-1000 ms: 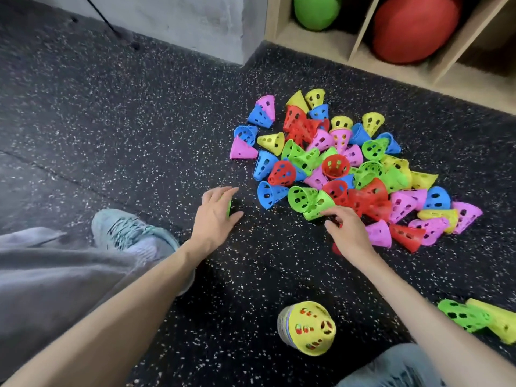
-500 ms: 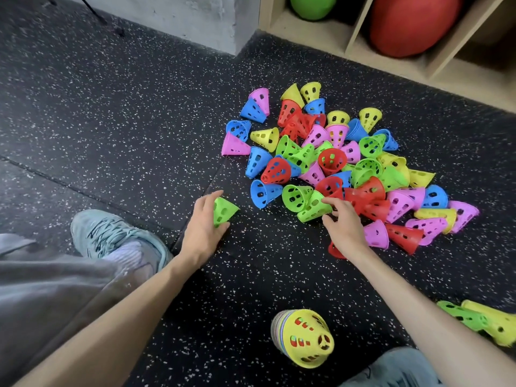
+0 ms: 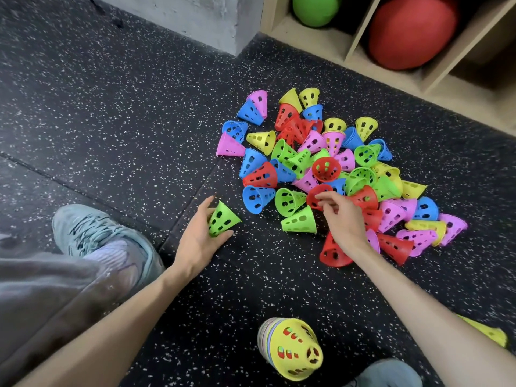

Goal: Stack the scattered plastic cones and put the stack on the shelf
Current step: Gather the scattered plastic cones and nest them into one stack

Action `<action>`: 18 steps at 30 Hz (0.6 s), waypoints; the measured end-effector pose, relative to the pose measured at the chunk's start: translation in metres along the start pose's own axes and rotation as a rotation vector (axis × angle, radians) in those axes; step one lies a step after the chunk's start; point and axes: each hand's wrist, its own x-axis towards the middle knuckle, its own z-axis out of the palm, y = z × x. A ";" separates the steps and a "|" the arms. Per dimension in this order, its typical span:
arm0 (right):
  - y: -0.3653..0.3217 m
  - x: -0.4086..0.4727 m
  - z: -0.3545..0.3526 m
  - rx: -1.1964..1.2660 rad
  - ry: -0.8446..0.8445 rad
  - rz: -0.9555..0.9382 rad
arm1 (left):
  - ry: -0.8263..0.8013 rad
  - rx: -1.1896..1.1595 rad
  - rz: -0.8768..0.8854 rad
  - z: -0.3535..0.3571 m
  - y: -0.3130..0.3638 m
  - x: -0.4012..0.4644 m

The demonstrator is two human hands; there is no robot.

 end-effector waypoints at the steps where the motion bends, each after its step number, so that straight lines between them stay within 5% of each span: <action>1: -0.004 0.005 0.000 0.007 -0.021 -0.031 | 0.010 -0.010 -0.008 0.001 0.000 -0.001; 11: -0.038 0.043 0.044 -0.067 -0.270 -0.206 | 0.125 -0.055 -0.025 0.016 0.000 0.007; 18: -0.053 0.035 0.071 -0.297 -0.215 -0.342 | 0.167 -0.073 -0.039 0.024 -0.002 0.009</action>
